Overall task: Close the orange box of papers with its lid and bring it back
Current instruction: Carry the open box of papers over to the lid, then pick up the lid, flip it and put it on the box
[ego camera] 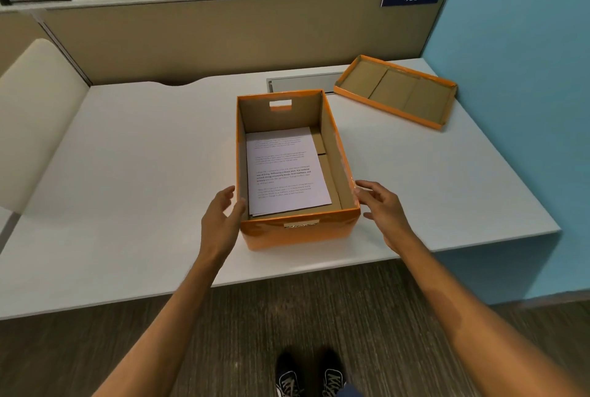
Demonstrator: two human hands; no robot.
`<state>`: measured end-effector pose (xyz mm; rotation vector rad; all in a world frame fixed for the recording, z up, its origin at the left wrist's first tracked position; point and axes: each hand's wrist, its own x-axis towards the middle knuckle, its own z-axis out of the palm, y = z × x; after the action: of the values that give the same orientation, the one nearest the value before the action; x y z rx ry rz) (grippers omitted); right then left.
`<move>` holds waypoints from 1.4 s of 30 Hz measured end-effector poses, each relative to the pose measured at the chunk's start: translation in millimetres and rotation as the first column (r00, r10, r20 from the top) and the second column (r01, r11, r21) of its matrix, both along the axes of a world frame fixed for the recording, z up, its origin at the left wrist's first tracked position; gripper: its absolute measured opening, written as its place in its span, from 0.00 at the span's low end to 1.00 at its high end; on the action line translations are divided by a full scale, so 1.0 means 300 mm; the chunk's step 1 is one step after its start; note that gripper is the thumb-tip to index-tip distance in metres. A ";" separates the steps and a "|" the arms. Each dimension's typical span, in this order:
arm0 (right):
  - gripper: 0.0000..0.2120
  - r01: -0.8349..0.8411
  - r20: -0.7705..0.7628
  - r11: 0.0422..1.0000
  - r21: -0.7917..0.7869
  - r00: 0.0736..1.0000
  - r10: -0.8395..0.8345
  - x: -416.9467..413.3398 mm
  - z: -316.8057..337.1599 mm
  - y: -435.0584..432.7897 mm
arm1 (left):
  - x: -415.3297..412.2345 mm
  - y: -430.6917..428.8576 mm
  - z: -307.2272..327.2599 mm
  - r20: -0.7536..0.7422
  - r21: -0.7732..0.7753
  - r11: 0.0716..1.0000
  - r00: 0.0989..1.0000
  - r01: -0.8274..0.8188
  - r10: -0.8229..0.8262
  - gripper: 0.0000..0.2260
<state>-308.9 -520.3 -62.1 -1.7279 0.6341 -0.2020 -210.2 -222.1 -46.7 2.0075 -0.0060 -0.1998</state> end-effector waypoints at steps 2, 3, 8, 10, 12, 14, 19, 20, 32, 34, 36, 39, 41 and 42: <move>0.17 0.019 0.025 0.992 -0.121 1.000 -0.016 0.001 0.020 -0.020 | 0.004 -0.030 0.031 0.141 0.101 0.994 0.988 0.043 -0.057 0.24; 0.16 0.029 0.043 0.985 -0.172 0.999 -0.021 0.000 0.031 -0.031 | 0.006 -0.051 0.049 0.199 0.134 0.989 0.975 0.067 -0.093 0.24; 0.15 0.037 0.082 0.943 -0.331 0.997 -0.010 -0.005 0.074 -0.106 | -0.009 -0.210 0.132 0.327 0.183 0.964 0.913 0.191 -0.243 0.21; 0.15 0.043 0.090 0.939 -0.341 0.996 -0.013 -0.006 0.084 -0.156 | -0.018 -0.289 0.155 0.349 0.188 0.955 0.893 0.229 -0.283 0.21; 0.15 0.047 0.101 0.940 -0.337 0.995 -0.014 -0.006 0.095 -0.218 | -0.020 -0.376 0.173 0.351 0.195 0.941 0.876 0.278 -0.332 0.21; 0.14 0.047 0.112 0.940 -0.339 0.994 -0.010 -0.003 0.107 -0.288 | -0.019 -0.465 0.187 0.345 0.205 0.924 0.860 0.322 -0.377 0.21; 0.14 0.048 0.124 0.936 -0.348 0.992 -0.005 0.022 0.132 -0.510 | -0.010 -0.711 0.222 0.350 0.201 0.912 0.843 0.358 -0.408 0.20; 0.14 0.043 0.123 0.934 -0.354 0.992 0.001 0.027 0.136 -0.559 | -0.007 -0.760 0.227 0.350 0.194 0.913 0.844 0.358 -0.406 0.20; 0.13 -0.003 0.089 0.927 -0.376 0.995 0.039 0.102 0.137 -0.993 | 0.051 -1.199 0.245 0.302 0.198 0.940 0.896 0.276 -0.327 0.21; 0.13 -0.001 0.077 0.928 -0.372 0.996 0.032 0.130 0.125 -1.035 | 0.077 -1.244 0.227 0.284 0.211 0.936 0.899 0.280 -0.333 0.21; 0.13 0.012 0.060 0.933 -0.360 0.998 0.011 0.165 0.106 -1.069 | 0.118 -1.287 0.203 0.243 0.183 0.935 0.908 0.304 -0.342 0.22; 0.13 0.046 0.024 0.940 -0.338 0.999 -0.040 0.223 0.067 -1.114 | 0.218 -1.349 0.157 0.193 0.153 0.936 0.919 0.317 -0.343 0.23; 0.13 0.064 -0.007 0.940 -0.335 0.997 -0.070 0.266 0.039 -1.138 | 0.305 -1.386 0.128 0.163 0.148 0.942 0.932 0.300 -0.322 0.24; 0.14 0.071 -0.022 0.939 -0.337 0.996 -0.084 0.288 0.024 -1.150 | 0.352 -1.403 0.112 0.151 0.158 0.943 0.936 0.293 -0.317 0.25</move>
<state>-222.5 -865.2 -54.9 -2.0395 0.7269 -0.3515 -104.6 -643.1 -13.2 2.1449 -0.4302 -0.2262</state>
